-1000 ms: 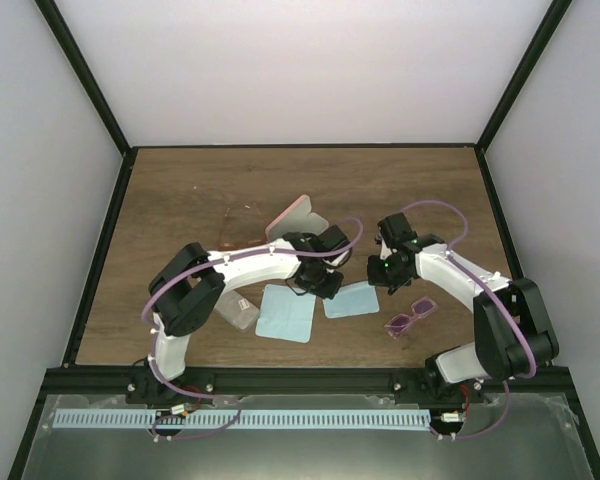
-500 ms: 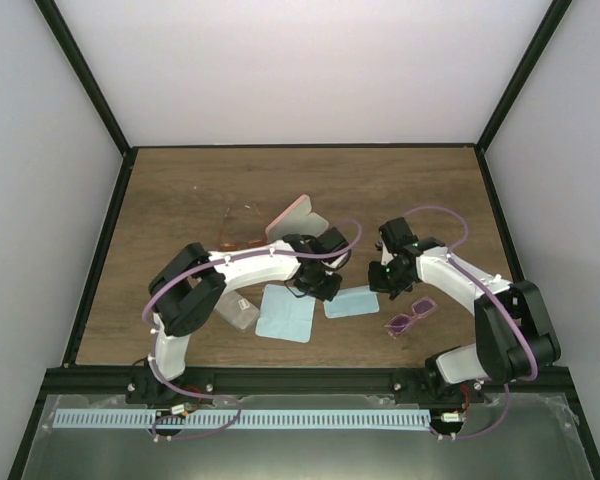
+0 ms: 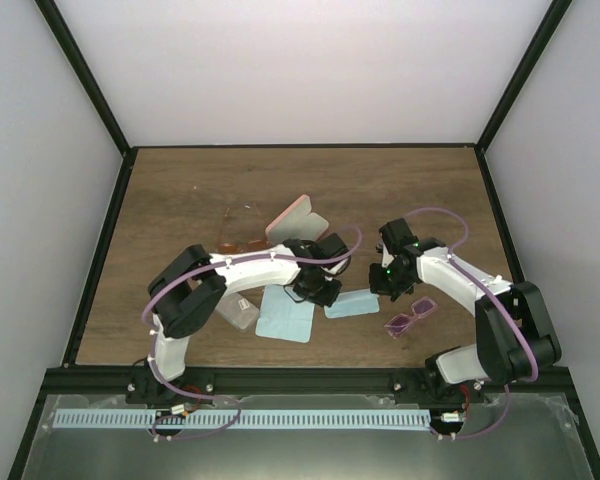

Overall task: Organize the sunglasses
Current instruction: Fold the glasses cleaning cloth at the center of the board.

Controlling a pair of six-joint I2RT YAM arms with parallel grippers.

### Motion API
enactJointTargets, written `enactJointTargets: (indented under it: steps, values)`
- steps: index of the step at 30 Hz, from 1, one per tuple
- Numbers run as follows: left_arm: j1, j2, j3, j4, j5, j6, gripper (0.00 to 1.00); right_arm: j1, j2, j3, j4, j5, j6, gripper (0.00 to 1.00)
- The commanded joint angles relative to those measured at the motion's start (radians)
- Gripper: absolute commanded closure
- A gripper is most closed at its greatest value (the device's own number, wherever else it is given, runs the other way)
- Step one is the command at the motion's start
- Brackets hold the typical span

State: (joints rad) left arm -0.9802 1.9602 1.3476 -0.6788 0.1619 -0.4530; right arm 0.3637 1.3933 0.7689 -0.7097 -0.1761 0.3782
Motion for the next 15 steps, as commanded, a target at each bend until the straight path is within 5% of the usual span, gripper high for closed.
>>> enactJointTargets:
  steps: [1,15]
  values:
    - [-0.018,-0.026,-0.005,0.012,0.01,-0.014,0.96,0.011,-0.017,-0.002,-0.02,-0.002,0.001,0.99]
    - [-0.023,-0.02,-0.017,0.023,0.007,-0.019,0.96,0.011,0.012,-0.005,-0.024,-0.017,-0.005,0.99]
